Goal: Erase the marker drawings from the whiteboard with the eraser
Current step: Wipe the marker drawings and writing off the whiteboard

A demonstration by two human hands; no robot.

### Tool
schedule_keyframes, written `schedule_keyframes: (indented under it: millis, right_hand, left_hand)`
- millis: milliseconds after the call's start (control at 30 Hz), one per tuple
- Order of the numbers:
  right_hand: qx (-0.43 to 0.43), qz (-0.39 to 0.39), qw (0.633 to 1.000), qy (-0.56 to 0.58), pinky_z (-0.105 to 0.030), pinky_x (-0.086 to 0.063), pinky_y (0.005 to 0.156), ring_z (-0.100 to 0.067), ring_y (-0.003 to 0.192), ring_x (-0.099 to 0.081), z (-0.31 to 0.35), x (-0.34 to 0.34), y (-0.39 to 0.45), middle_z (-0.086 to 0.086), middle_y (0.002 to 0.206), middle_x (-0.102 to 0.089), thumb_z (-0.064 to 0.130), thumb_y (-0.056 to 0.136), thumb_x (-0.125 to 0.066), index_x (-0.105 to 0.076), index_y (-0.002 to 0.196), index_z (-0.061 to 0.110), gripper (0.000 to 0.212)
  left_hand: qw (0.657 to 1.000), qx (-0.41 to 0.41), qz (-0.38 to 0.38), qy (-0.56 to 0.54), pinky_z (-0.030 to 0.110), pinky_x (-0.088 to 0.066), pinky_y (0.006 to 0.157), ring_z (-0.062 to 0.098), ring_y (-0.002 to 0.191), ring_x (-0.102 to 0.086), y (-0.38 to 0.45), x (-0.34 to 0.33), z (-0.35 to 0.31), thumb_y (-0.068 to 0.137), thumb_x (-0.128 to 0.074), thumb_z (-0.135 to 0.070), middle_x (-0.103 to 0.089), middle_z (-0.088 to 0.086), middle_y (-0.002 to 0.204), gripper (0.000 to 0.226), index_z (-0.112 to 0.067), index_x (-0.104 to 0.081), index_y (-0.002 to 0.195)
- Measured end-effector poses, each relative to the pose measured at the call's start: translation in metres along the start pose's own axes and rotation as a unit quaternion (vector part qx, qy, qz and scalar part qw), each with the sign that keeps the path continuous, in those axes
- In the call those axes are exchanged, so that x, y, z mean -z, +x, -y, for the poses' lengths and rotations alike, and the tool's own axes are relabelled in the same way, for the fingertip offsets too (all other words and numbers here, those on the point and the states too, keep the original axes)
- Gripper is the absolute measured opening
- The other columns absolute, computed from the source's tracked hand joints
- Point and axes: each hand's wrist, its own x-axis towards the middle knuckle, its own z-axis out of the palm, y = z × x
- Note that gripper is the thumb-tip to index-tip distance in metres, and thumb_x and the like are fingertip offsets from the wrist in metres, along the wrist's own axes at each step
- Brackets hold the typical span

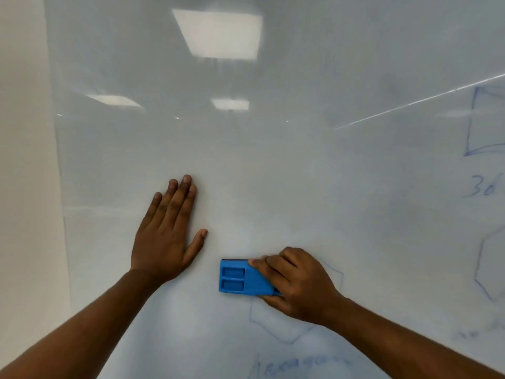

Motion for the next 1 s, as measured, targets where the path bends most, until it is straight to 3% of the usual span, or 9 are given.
schedule_keyframes:
  millis: [67, 167, 267, 500, 600, 667, 800, 900, 1000]
  right_hand:
    - [-0.082, -0.047, 0.995, -0.017, -0.04, -0.054, 0.069, -0.027, 0.084, -0.058, -0.026, 0.013, 0.018, -0.007, 0.106, -0.069, 0.043, 0.091, -0.073, -0.069, 0.13, 0.008, 0.053]
    - [-0.281, -0.142, 0.948, -0.045, -0.031, -0.047, 0.072, -0.025, 0.094, -0.052, -0.063, 0.03, 0.057, -0.003, 0.108, -0.053, 0.048, 0.089, -0.073, -0.058, 0.14, 0.012, 0.064]
    - [-0.337, -0.176, 0.923, -0.054, -0.026, -0.041, 0.073, -0.022, 0.098, -0.05, -0.049, 0.018, 0.069, -0.002, 0.112, -0.048, 0.05, 0.091, -0.072, -0.053, 0.143, 0.013, 0.067]
    - [-0.115, -0.025, 0.993, 0.029, -0.04, -0.053, 0.076, -0.028, 0.087, -0.058, 0.061, -0.039, -0.034, -0.003, 0.117, -0.059, 0.036, 0.092, -0.073, -0.056, 0.142, 0.016, 0.057]
    - [0.025, 0.116, 0.991, 0.056, -0.04, -0.053, 0.084, -0.024, 0.095, -0.061, 0.091, -0.043, -0.082, -0.003, 0.12, -0.063, 0.028, 0.1, -0.064, -0.061, 0.137, 0.018, 0.039]
    - [0.067, 0.161, 0.982, 0.072, -0.039, -0.052, 0.086, -0.024, 0.097, -0.063, 0.087, -0.033, -0.086, -0.004, 0.119, -0.066, 0.025, 0.101, -0.062, -0.064, 0.135, 0.017, 0.035]
    - [-0.08, 0.039, 0.995, 0.038, -0.042, -0.053, 0.079, -0.029, 0.091, -0.063, 0.037, -0.004, -0.038, -0.009, 0.112, -0.068, 0.034, 0.092, -0.073, -0.068, 0.133, 0.013, 0.047]
    - [-0.235, -0.061, 0.97, 0.007, -0.031, -0.049, 0.077, -0.024, 0.1, -0.056, -0.009, 0.016, -0.012, -0.003, 0.119, -0.055, 0.045, 0.088, -0.077, -0.059, 0.143, 0.02, 0.063]
    - [-0.306, -0.109, 0.946, 0.017, -0.023, -0.045, 0.081, -0.021, 0.106, -0.054, -0.004, 0.007, -0.019, -0.001, 0.123, -0.05, 0.049, 0.088, -0.077, -0.055, 0.144, 0.023, 0.066]
  left_hand:
    - [1.0, -0.002, -0.008, -0.002, 0.038, -0.005, 0.138, 0.025, 0.169, -0.009, -0.002, -0.002, 0.0, 0.107, -0.039, -0.052, -0.011, 0.007, 0.182, 0.083, -0.007, -0.016, 0.173]
    - [1.0, -0.003, -0.017, -0.002, 0.038, -0.005, 0.138, 0.025, 0.169, -0.008, -0.001, -0.004, 0.0, 0.109, -0.036, -0.051, -0.008, 0.006, 0.182, 0.08, -0.008, -0.014, 0.173]
    - [1.0, -0.004, -0.02, -0.014, 0.038, -0.004, 0.138, 0.023, 0.169, -0.005, -0.003, -0.004, 0.0, 0.11, -0.036, -0.047, -0.007, 0.006, 0.182, 0.077, -0.007, -0.015, 0.172]
    - [0.999, 0.023, -0.013, -0.045, 0.038, 0.0, 0.138, 0.023, 0.17, -0.001, -0.024, -0.013, -0.007, 0.112, -0.032, -0.045, -0.001, 0.003, 0.182, 0.074, -0.012, -0.007, 0.174]
    - [0.998, 0.033, 0.01, -0.06, 0.038, 0.0, 0.138, 0.022, 0.17, 0.001, -0.072, -0.02, -0.027, 0.109, -0.038, -0.045, 0.003, 0.001, 0.183, 0.08, -0.015, -0.002, 0.174]
    - [0.997, 0.028, 0.016, -0.063, 0.037, 0.0, 0.138, 0.02, 0.169, 0.002, -0.097, -0.023, -0.036, 0.108, -0.04, -0.045, 0.006, -0.001, 0.182, 0.082, -0.017, 0.0, 0.174]
    - [0.998, 0.031, 0.008, -0.059, 0.037, -0.002, 0.138, 0.02, 0.169, 0.0, -0.105, -0.029, -0.038, 0.11, -0.039, -0.044, 0.004, -0.001, 0.182, 0.079, -0.016, -0.002, 0.174]
    - [0.998, 0.03, 0.002, -0.058, 0.038, -0.002, 0.138, 0.02, 0.169, 0.0, -0.11, -0.031, -0.04, 0.112, -0.035, -0.045, 0.004, -0.001, 0.182, 0.076, -0.016, -0.003, 0.174]
    - [0.998, 0.034, -0.008, -0.054, 0.039, -0.005, 0.138, 0.021, 0.169, -0.002, -0.113, -0.035, -0.04, 0.113, -0.033, -0.046, 0.003, 0.0, 0.182, 0.074, -0.014, -0.005, 0.174]
